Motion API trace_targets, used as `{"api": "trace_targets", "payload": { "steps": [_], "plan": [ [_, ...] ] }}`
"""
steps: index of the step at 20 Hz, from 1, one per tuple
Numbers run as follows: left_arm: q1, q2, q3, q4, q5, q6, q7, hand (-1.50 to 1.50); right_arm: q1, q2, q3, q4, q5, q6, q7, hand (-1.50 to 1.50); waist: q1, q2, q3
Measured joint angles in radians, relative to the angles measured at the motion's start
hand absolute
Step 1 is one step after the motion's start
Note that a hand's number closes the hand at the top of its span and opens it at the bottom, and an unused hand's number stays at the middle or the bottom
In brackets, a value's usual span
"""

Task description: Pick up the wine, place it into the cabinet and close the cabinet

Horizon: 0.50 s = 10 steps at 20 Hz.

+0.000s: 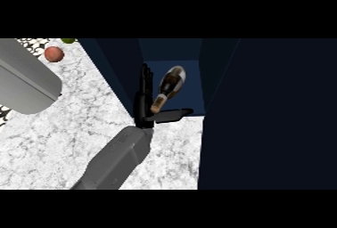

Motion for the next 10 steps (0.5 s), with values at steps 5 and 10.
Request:
{"api": "trace_targets", "payload": {
  "steps": [5,10],
  "plan": [
    [0.119,0.001,-0.107,-0.220,-0.046,0.122,0.042,-1.50,0.027,-0.006,-0.010,-0.003,0.007,0.001,-0.020,-1.50,0.019,-0.001,0.000],
    [0.246,0.007,-0.191,-0.444,-0.103,0.212,0.082,-1.50,0.057,-0.012,-0.018,-0.004,0.011,0.016,-0.048,-1.50,0.026,0.000,0.000]
  ]
}}
